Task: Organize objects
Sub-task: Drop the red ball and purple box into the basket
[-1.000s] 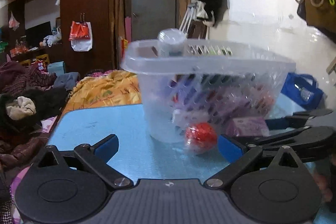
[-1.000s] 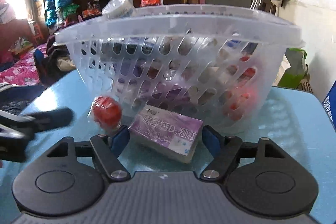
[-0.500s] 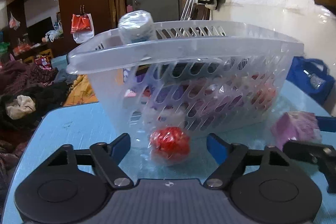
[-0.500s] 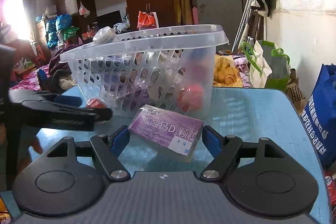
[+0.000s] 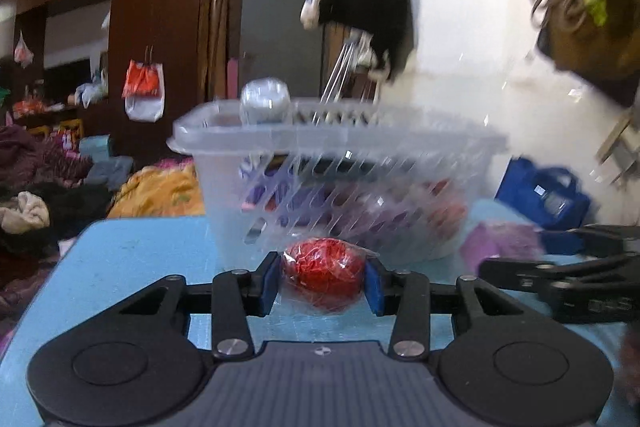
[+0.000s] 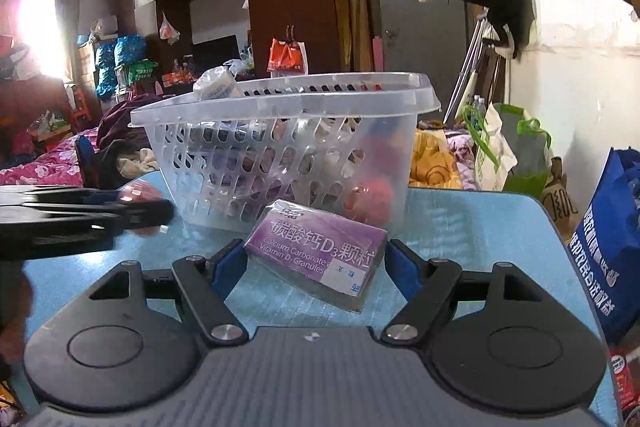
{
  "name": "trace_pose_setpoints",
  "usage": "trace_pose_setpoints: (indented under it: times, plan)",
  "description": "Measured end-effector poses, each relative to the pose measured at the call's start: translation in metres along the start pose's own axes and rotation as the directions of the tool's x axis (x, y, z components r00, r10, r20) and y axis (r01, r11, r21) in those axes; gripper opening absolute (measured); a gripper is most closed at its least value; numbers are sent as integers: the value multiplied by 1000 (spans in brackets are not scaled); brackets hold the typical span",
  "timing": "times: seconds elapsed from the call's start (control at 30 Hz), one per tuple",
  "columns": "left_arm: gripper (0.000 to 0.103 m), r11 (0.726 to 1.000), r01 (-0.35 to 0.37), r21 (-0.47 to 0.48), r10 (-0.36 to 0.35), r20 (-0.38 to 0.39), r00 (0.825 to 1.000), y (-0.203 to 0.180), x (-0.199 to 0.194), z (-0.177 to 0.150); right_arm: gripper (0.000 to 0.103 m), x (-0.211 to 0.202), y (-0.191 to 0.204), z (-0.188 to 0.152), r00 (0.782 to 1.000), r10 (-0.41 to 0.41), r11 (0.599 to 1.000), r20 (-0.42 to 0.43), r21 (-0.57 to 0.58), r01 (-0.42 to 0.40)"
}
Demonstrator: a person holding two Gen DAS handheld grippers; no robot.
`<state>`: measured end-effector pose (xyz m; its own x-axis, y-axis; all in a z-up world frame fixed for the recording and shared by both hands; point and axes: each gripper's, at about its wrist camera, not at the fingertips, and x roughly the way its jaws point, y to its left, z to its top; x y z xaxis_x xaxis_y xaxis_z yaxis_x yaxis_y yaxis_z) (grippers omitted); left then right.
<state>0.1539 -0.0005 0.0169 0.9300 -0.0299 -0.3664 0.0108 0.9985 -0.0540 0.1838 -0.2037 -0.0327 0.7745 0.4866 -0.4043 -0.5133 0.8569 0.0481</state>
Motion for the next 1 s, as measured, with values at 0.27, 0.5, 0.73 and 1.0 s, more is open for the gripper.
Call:
trace_pose_setpoints:
  times: [0.27,0.5,0.73,1.0]
  plan:
    - [47,998,44,50,-53,207,977,1,-59,41,78,-47,20,26,980,16,996,197,-87,1]
    - [47,997,68,25,-71,151,986,-5,-15,164,78,-13,22,136,967,-74,976,246,-180,120]
    - [47,997,42,-61,-46,-63,997,0,71,172,78,54,7,139,990,-104,974,92,-192,120]
    - [78,997,37,-68,-42,-84,996,9,90,154,92,55,2,123,991,-81,973,103,-207,101]
